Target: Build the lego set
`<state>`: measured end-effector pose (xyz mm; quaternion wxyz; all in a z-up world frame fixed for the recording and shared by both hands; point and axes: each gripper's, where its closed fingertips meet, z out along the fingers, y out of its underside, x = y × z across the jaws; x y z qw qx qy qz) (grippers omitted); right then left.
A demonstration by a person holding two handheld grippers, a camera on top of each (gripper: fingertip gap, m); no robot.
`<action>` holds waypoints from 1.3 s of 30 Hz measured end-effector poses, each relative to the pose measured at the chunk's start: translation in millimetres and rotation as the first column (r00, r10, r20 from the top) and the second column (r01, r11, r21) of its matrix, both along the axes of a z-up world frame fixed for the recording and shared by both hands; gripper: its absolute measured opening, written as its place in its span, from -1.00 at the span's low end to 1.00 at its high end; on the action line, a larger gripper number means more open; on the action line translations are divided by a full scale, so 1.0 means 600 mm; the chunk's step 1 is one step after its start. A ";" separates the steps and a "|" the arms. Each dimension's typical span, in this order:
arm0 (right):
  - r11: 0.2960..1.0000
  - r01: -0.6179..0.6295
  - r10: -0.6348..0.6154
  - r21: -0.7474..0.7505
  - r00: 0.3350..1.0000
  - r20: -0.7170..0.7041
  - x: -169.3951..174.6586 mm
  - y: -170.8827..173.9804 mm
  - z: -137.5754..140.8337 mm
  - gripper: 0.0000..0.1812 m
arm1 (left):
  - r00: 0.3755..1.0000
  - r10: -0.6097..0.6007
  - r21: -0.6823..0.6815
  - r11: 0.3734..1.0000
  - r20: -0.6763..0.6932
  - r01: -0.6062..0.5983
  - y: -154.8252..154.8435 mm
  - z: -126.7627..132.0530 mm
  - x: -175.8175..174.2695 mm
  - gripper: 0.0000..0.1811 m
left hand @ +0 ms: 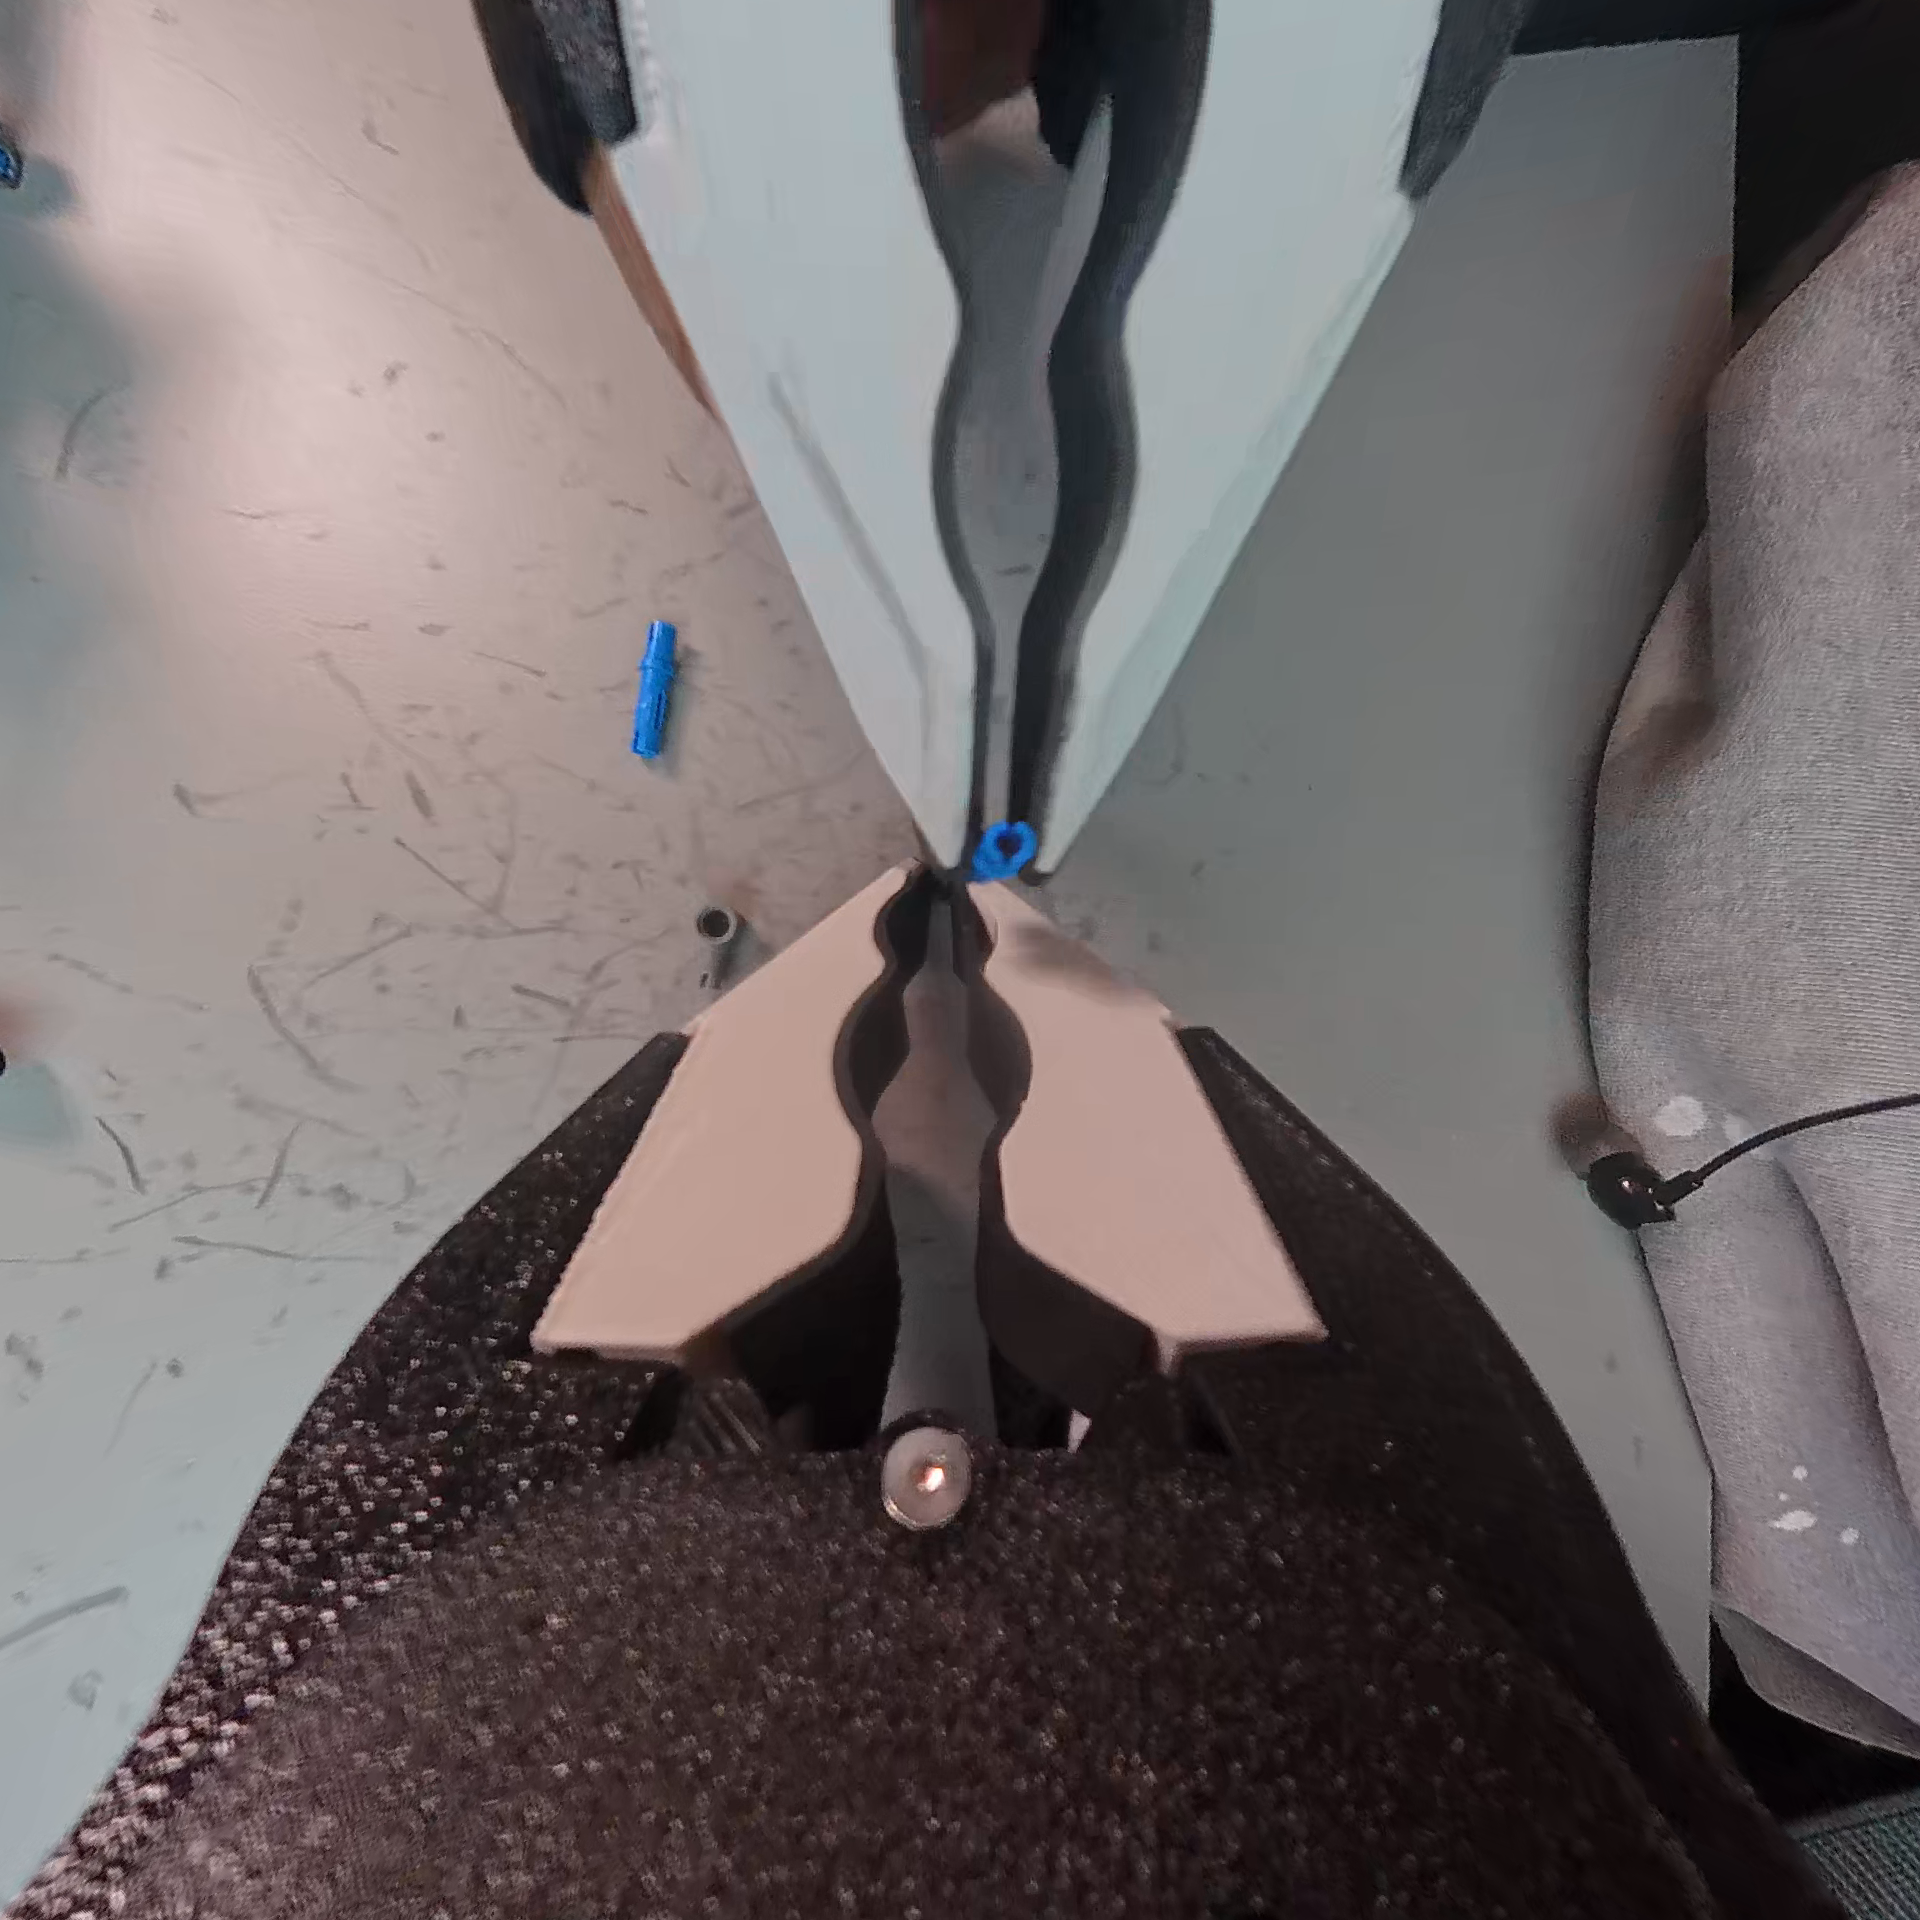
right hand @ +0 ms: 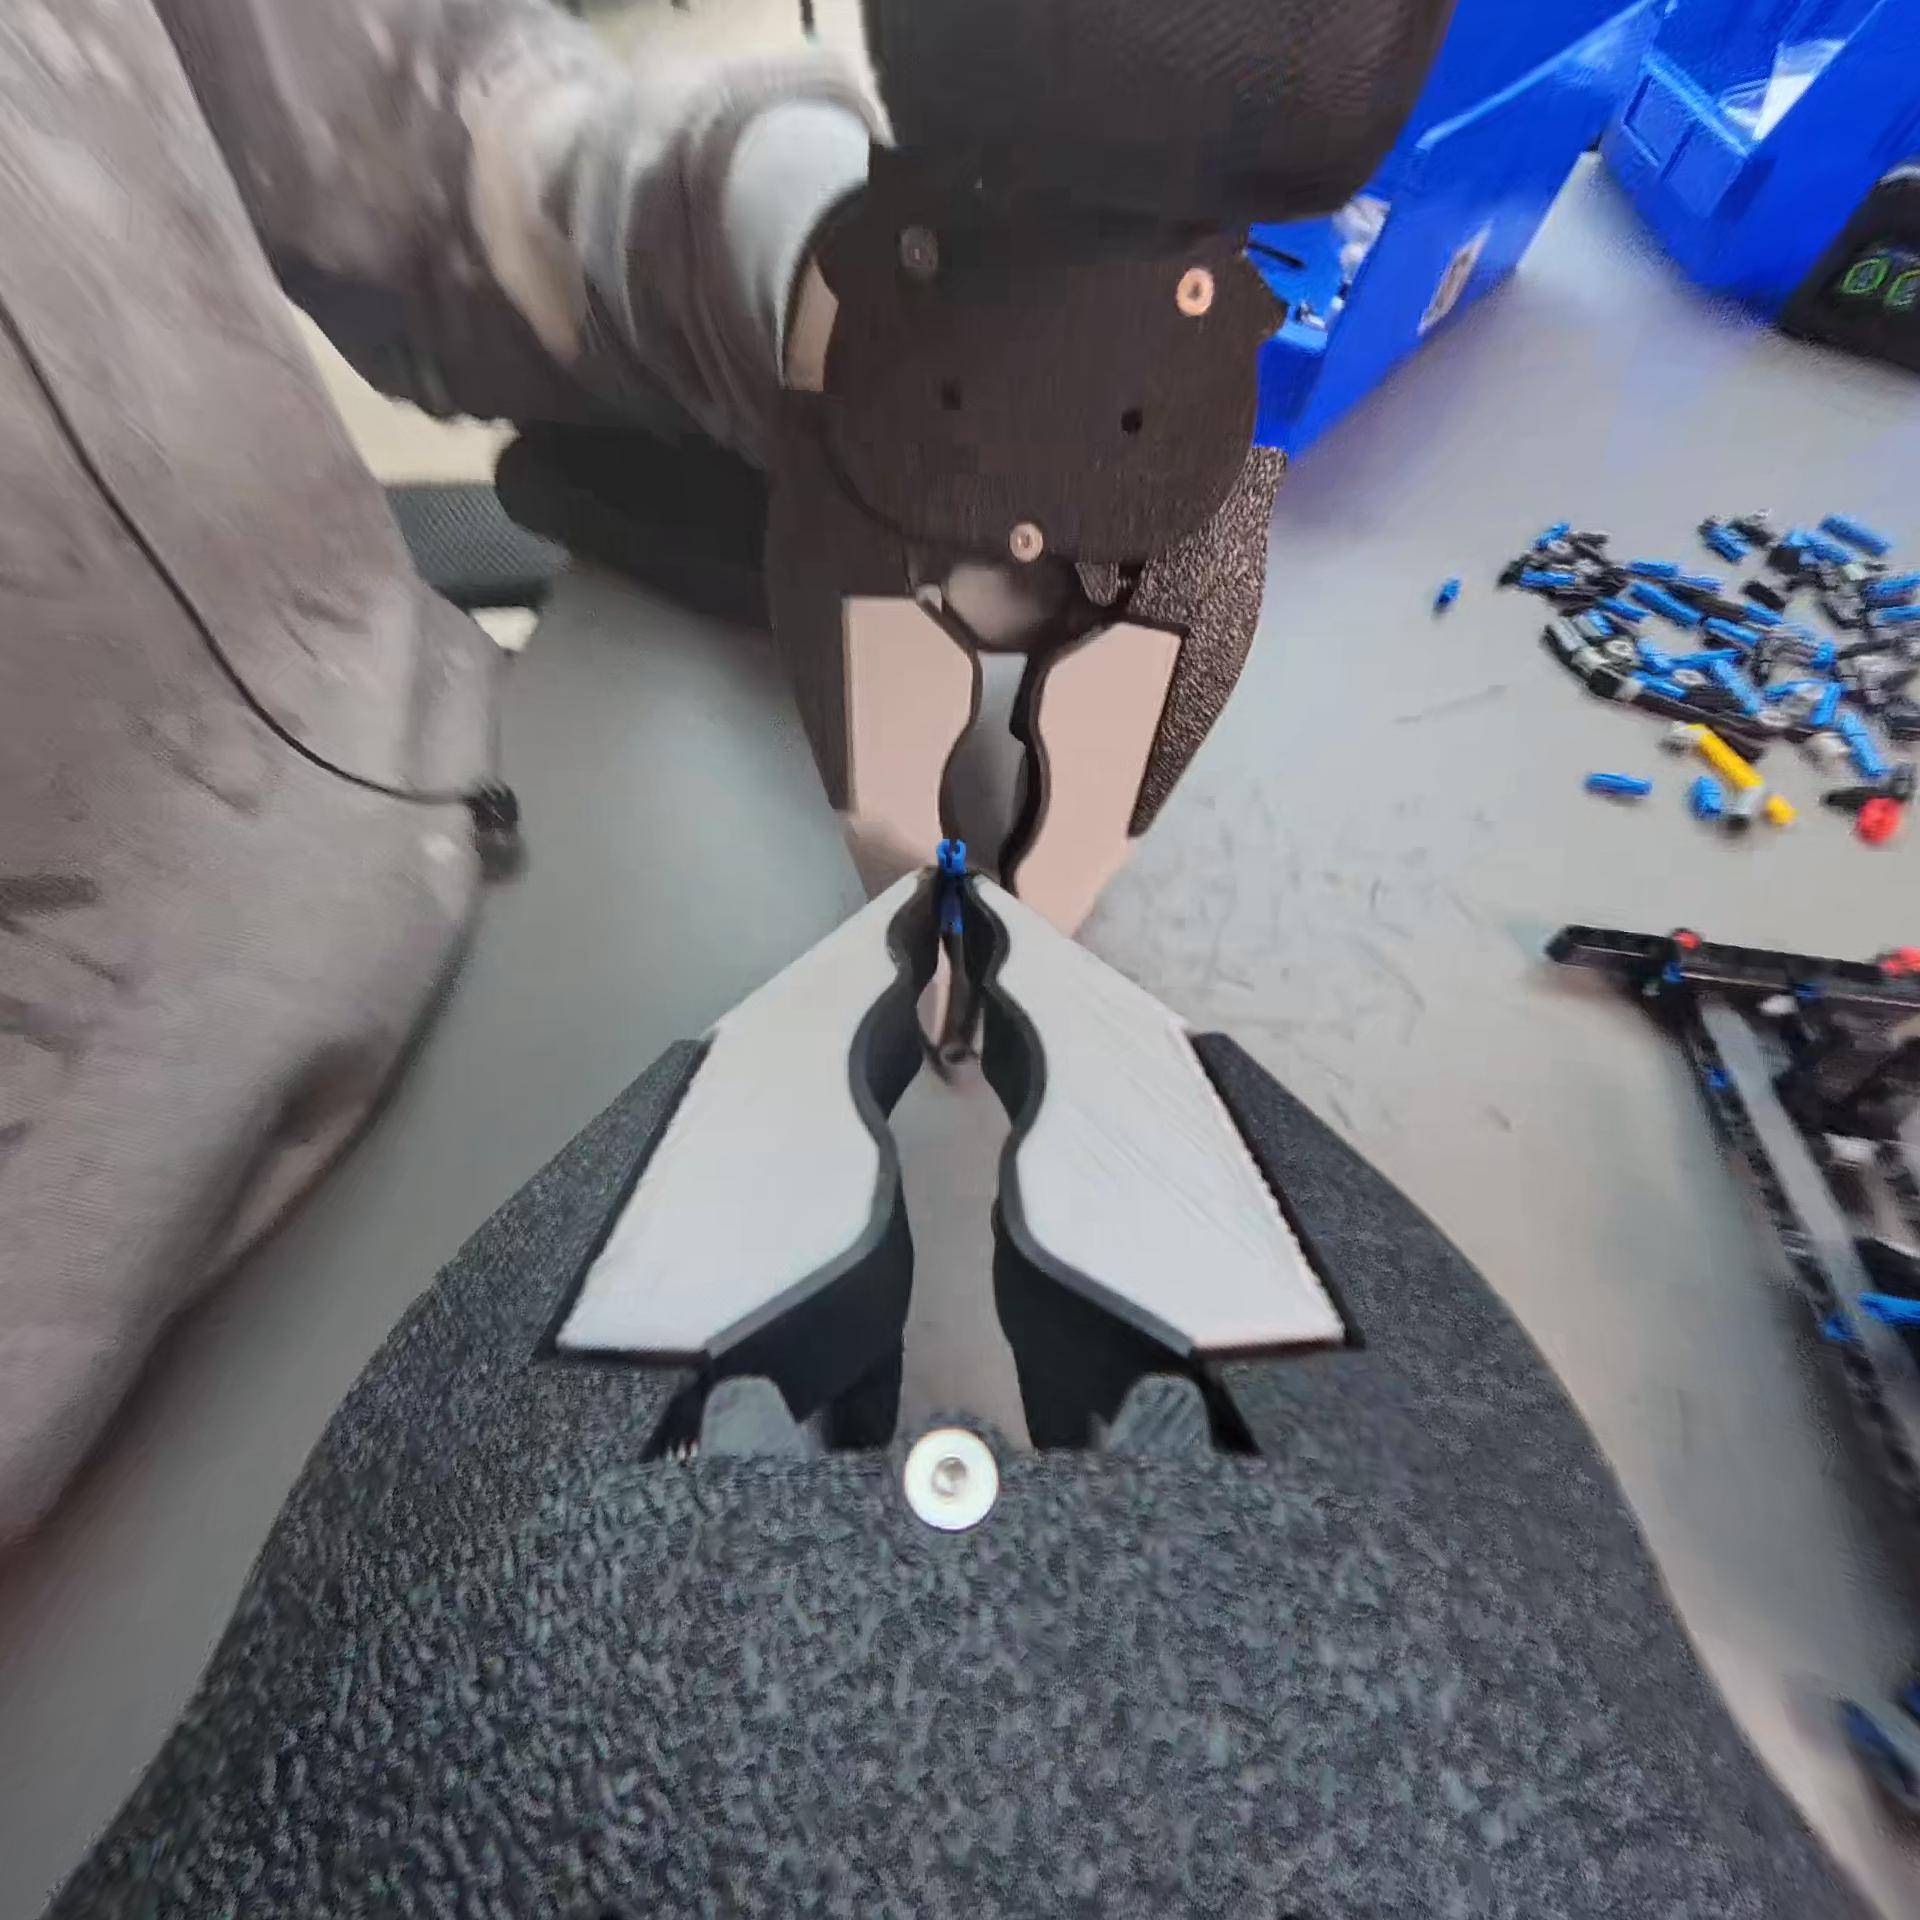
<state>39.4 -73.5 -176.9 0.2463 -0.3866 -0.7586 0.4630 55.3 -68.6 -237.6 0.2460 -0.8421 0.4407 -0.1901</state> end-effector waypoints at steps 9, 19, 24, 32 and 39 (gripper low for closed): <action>0.995 0.088 -0.089 0.051 0.996 0.026 0.016 0.051 -0.009 -0.96 | 0.999 0.020 0.005 1.000 0.028 -0.020 0.003 0.002 0.001 -0.93; 0.993 0.086 -0.091 0.078 0.994 0.059 0.016 0.047 -0.029 -0.95 | 0.999 0.025 0.023 0.999 0.029 -0.026 0.004 0.006 -0.008 -0.85; 0.996 0.081 -0.082 0.034 0.996 0.028 0.012 0.041 -0.018 -0.95 | 0.997 0.031 0.059 0.998 0.072 -0.035 0.009 0.022 -0.014 -0.81; 0.824 0.157 -0.286 -0.545 0.944 -0.161 -0.017 0.085 0.116 -0.95 | 0.915 0.040 0.379 0.902 0.401 -0.205 0.062 0.153 -0.024 -0.76; 0.751 0.151 -0.323 -0.643 0.933 -0.159 -0.031 0.082 0.125 -0.95 | 0.868 0.076 0.475 0.812 0.491 -0.340 0.078 0.205 -0.039 -0.90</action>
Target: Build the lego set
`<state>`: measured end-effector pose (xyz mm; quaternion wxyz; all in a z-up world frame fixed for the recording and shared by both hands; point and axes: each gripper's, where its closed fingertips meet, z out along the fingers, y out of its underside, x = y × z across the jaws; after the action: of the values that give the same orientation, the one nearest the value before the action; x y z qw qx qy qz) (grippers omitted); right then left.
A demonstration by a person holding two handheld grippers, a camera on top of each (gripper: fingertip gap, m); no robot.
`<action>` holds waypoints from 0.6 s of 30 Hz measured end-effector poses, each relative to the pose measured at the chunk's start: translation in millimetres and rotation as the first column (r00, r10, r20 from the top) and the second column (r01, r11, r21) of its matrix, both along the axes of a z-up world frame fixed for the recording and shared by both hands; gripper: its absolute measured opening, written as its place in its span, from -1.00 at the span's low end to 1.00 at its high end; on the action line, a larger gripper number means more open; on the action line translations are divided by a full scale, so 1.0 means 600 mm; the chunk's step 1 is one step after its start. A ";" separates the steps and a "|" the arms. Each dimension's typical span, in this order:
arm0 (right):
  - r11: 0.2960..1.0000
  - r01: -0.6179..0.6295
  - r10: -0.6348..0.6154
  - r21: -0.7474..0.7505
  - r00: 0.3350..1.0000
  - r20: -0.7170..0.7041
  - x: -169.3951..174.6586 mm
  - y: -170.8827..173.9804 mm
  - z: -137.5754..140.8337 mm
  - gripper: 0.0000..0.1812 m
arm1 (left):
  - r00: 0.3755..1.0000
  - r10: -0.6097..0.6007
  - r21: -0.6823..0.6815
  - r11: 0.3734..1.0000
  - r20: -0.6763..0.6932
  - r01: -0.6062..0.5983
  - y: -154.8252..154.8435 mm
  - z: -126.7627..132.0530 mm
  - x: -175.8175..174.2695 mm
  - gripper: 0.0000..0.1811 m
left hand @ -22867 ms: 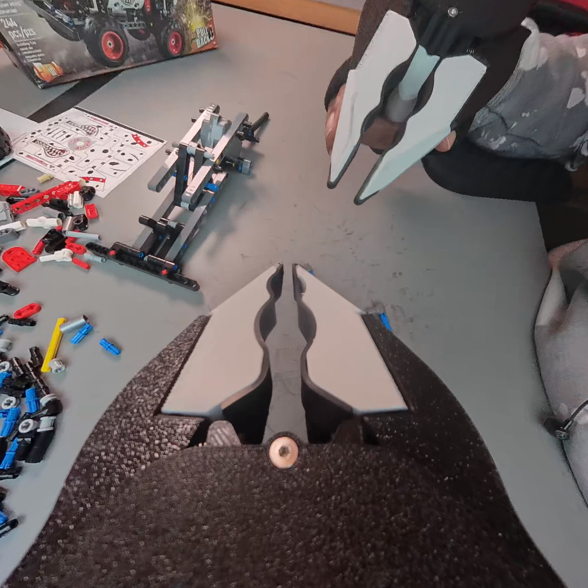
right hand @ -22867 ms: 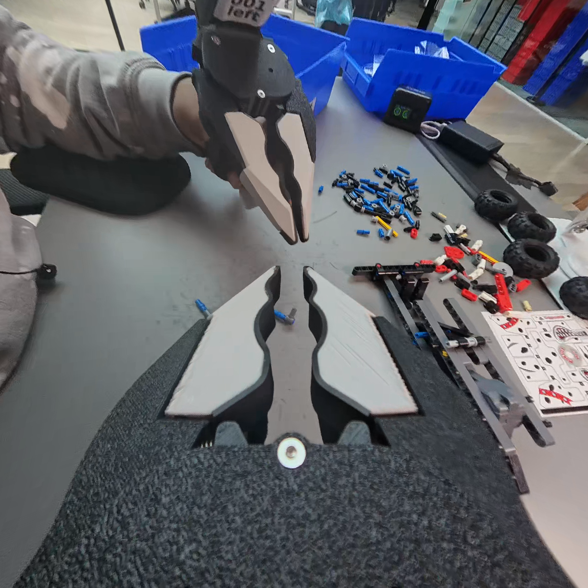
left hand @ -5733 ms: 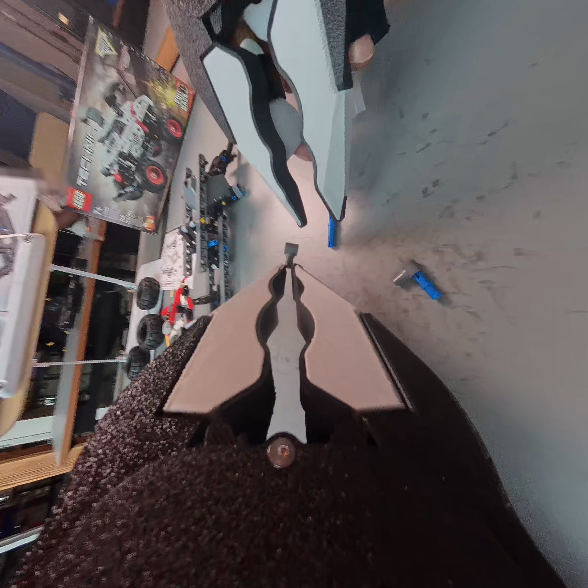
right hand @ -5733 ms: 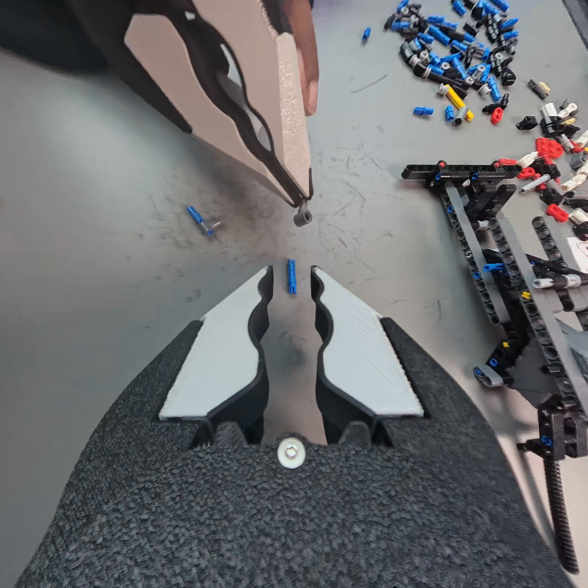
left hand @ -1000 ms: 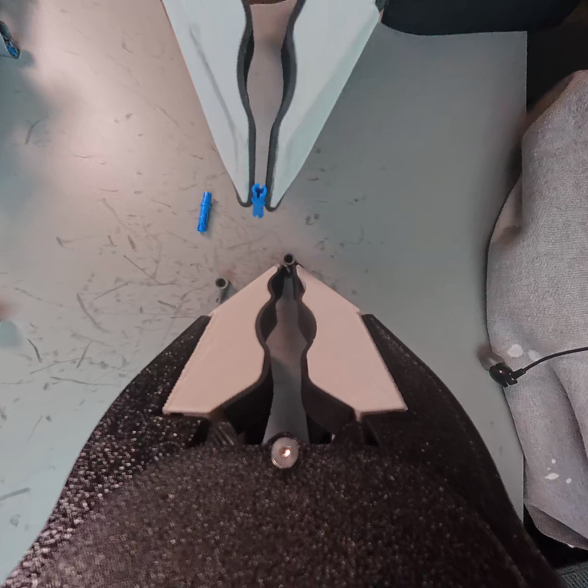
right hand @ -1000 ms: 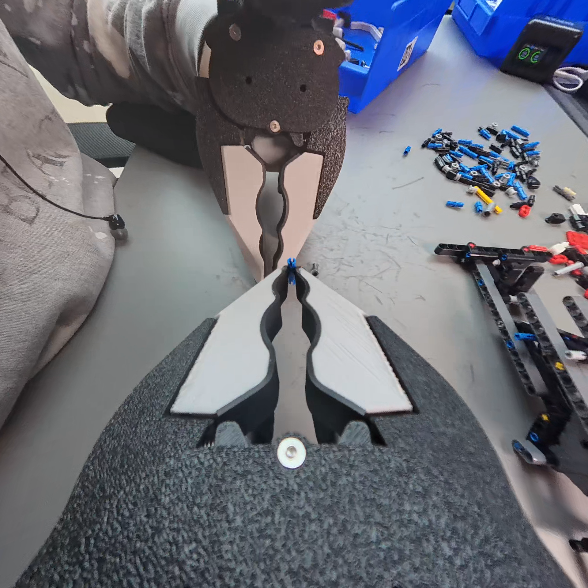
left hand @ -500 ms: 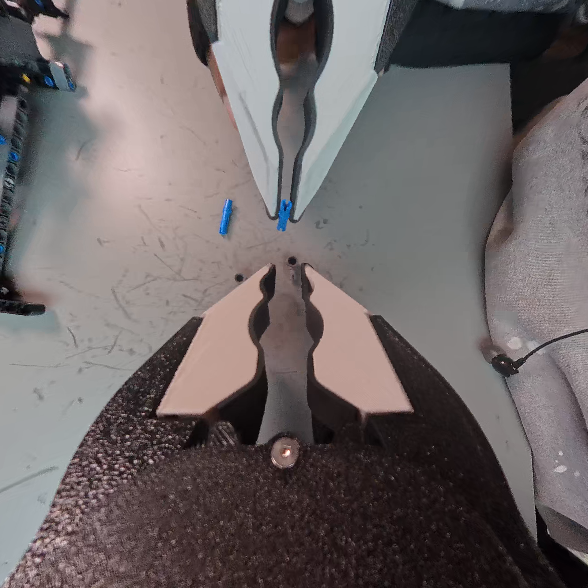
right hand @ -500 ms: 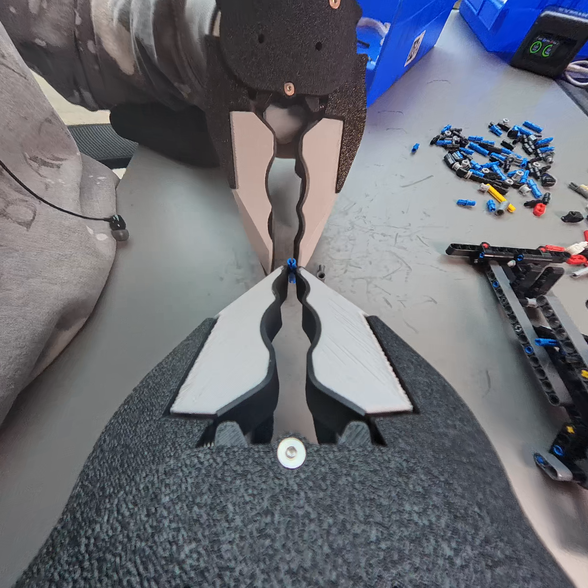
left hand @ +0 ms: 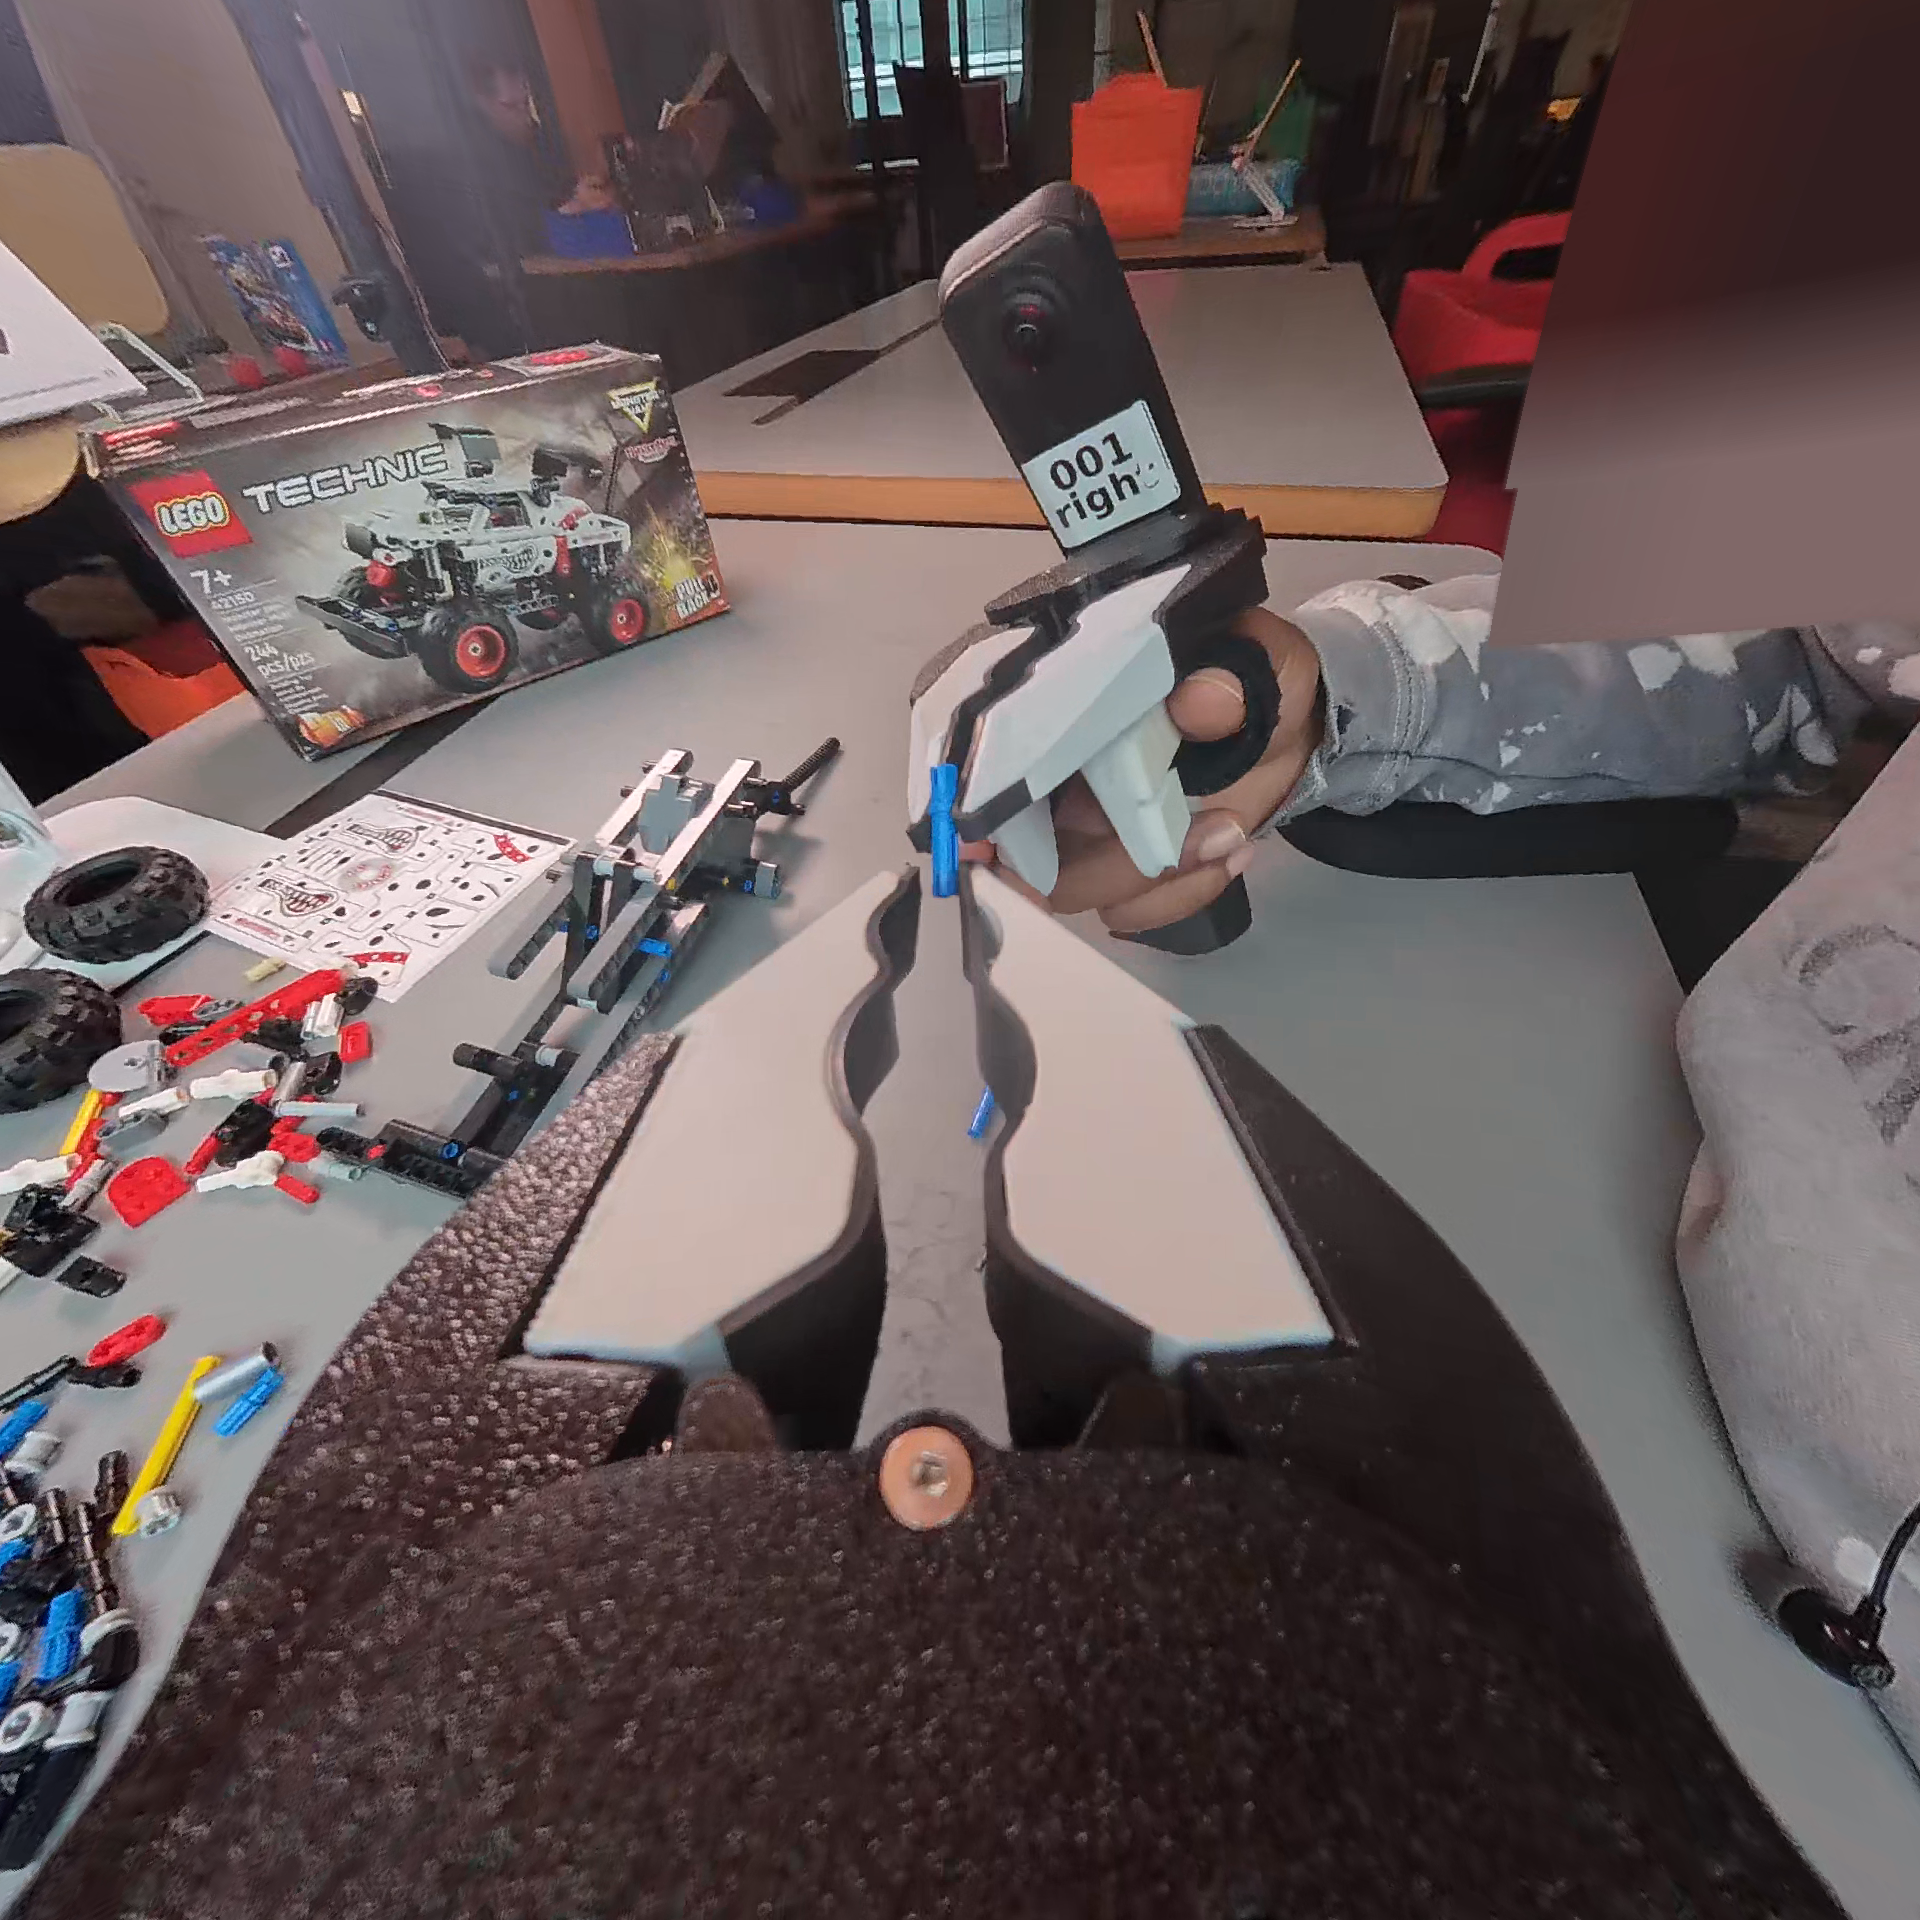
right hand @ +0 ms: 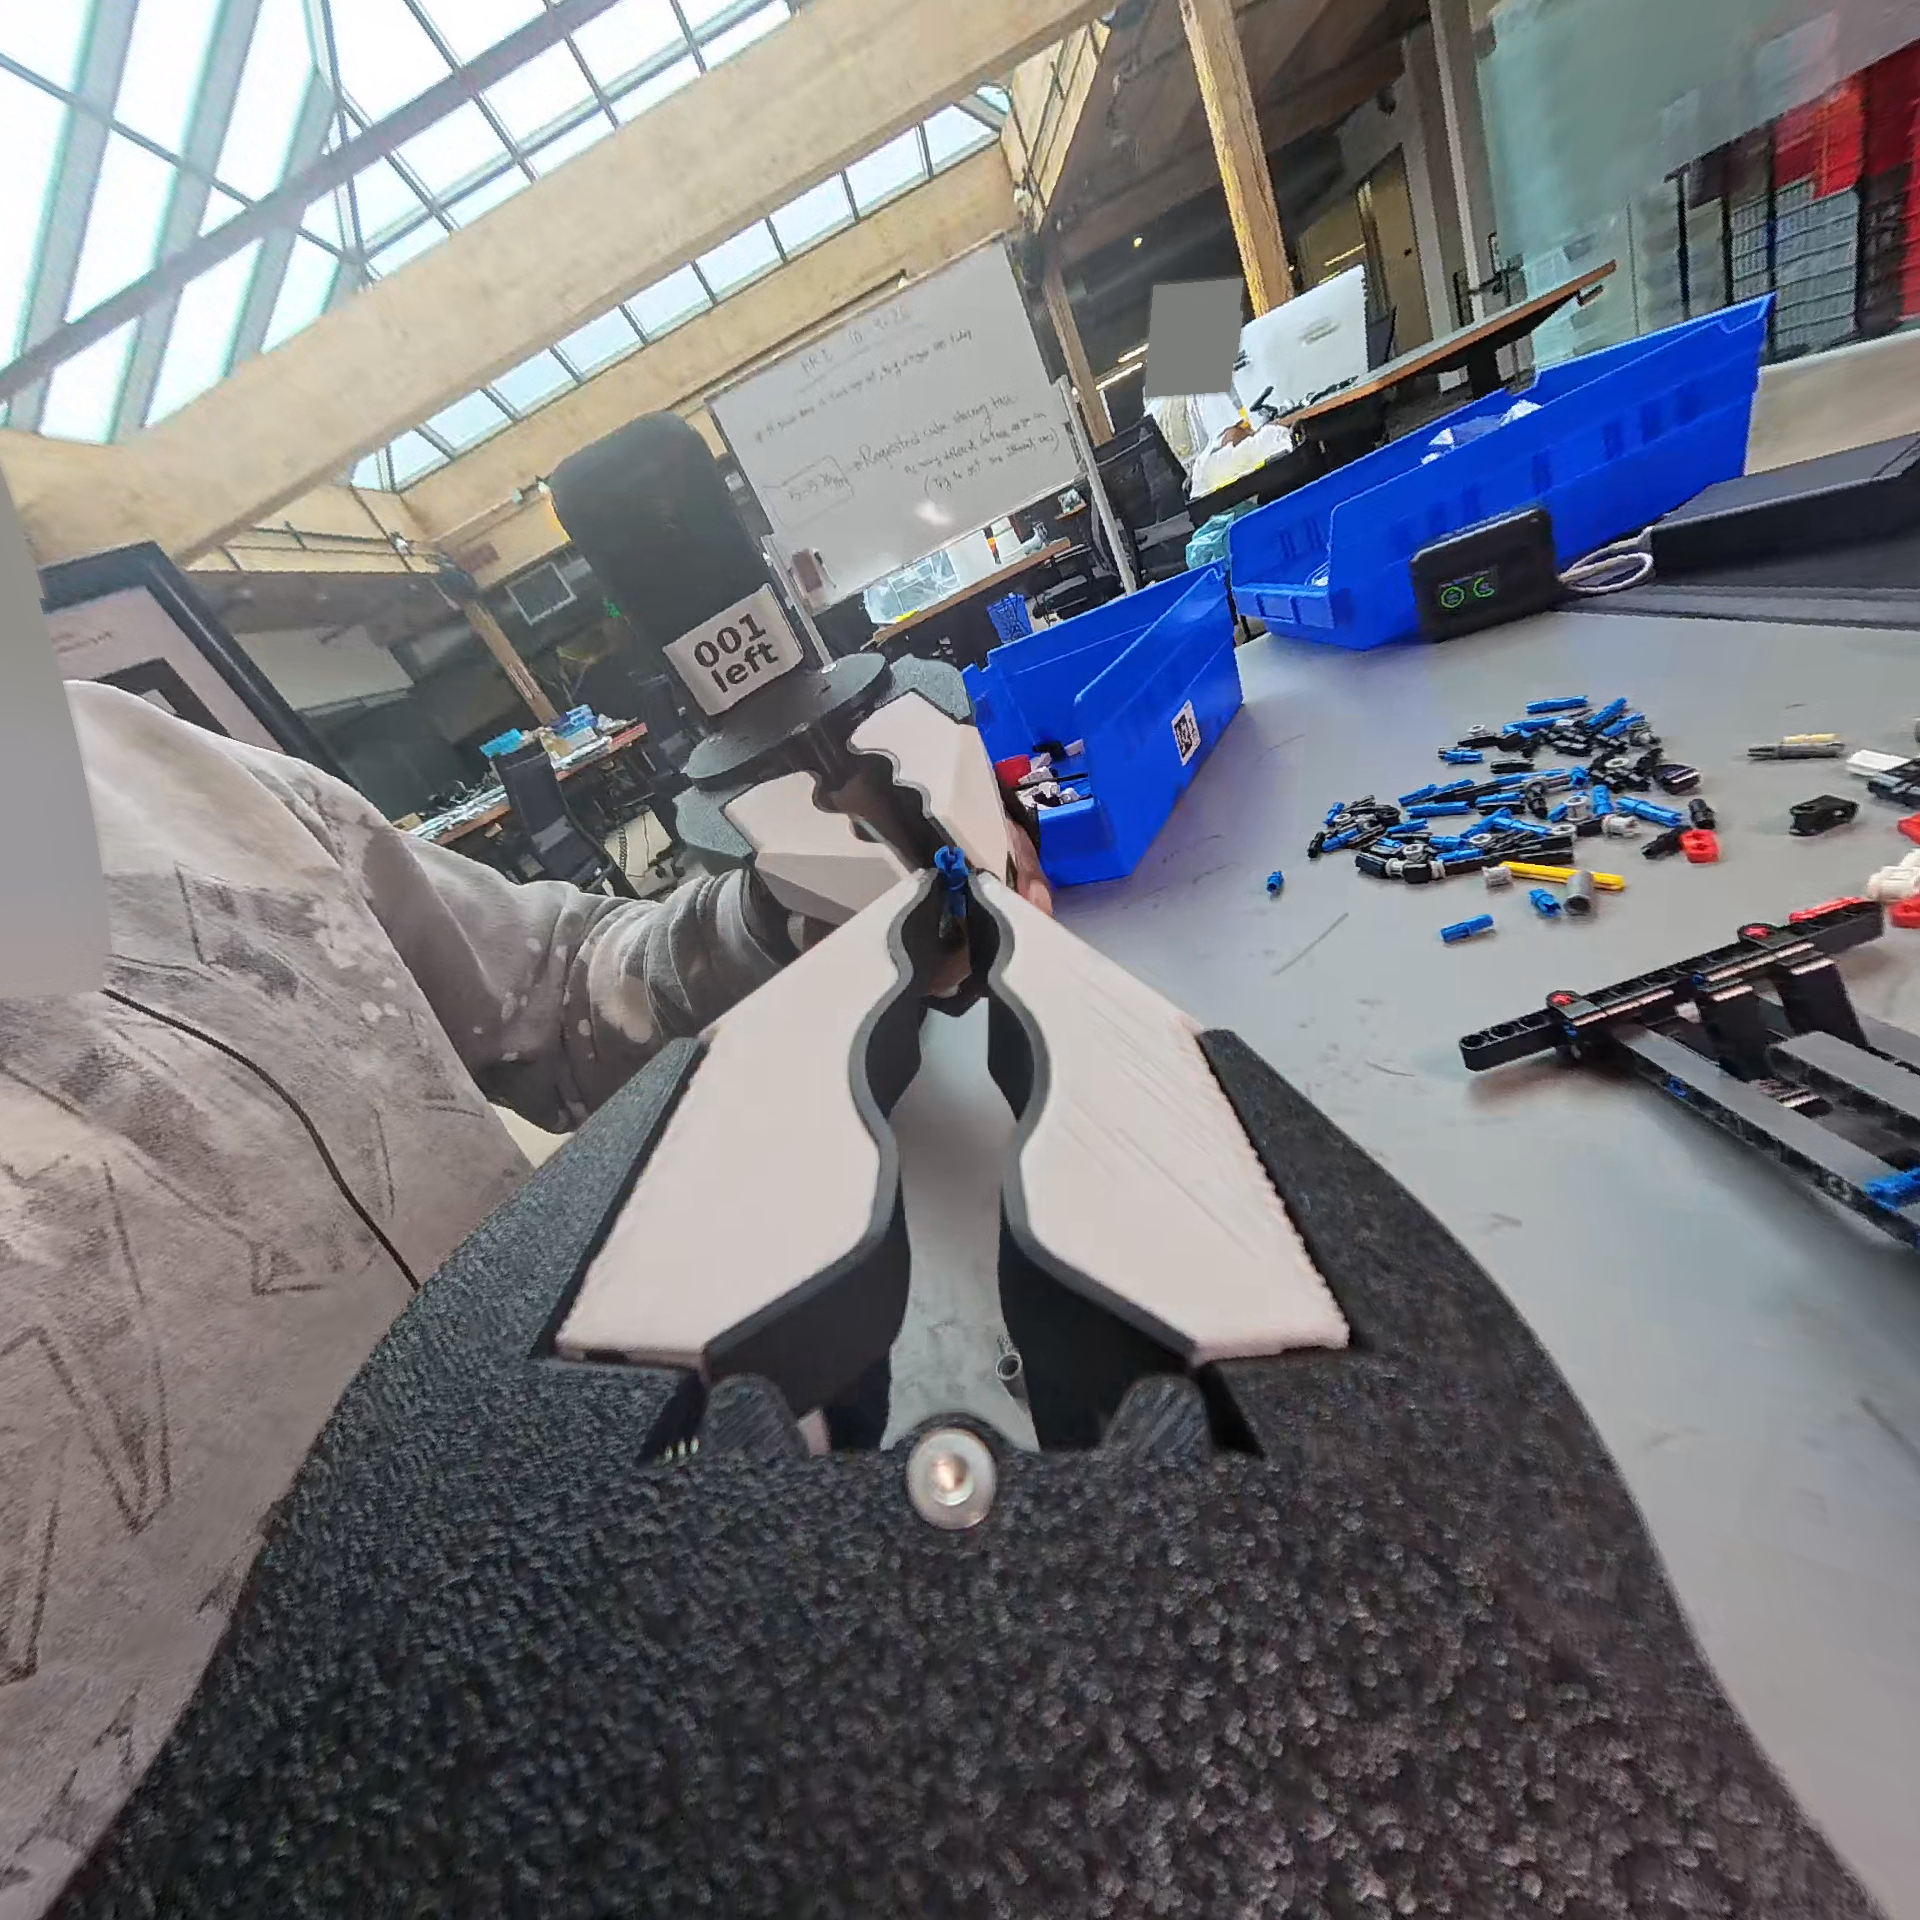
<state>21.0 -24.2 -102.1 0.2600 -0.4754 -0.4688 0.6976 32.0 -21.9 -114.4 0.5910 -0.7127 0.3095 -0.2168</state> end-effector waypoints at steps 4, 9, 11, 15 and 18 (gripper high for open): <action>0.996 -0.034 0.030 0.083 0.999 0.045 0.006 -0.004 -0.015 -0.96 | 0.999 -0.019 -0.013 1.000 -0.035 0.019 -0.005 -0.004 -0.001 -0.93; 0.849 -0.141 -0.007 0.508 0.960 0.278 0.025 -0.008 -0.102 -1.00 | 0.980 -0.128 -0.082 0.990 -0.154 0.117 -0.024 -0.043 0.011 -0.93; 0.769 -0.121 -0.052 0.627 0.967 0.251 0.028 -0.007 -0.106 -0.89 | 0.966 -0.170 -0.145 0.979 -0.197 0.143 -0.032 -0.065 0.010 -0.94; 0.774 -0.092 -0.035 0.626 0.982 0.188 0.034 -0.014 -0.068 -0.87 | 0.947 -0.180 -0.168 0.976 -0.265 0.138 -0.033 -0.087 0.008 -0.93; 0.722 -0.105 -0.049 0.684 0.978 0.201 0.032 -0.020 -0.085 -0.91 | 0.949 -0.178 -0.164 0.977 -0.260 0.138 -0.031 -0.087 0.011 -0.93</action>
<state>40.1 -35.9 -153.1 0.3580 -0.4061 -0.7264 0.4235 38.5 -40.6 -166.5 0.4707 -0.7492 0.4277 -0.1850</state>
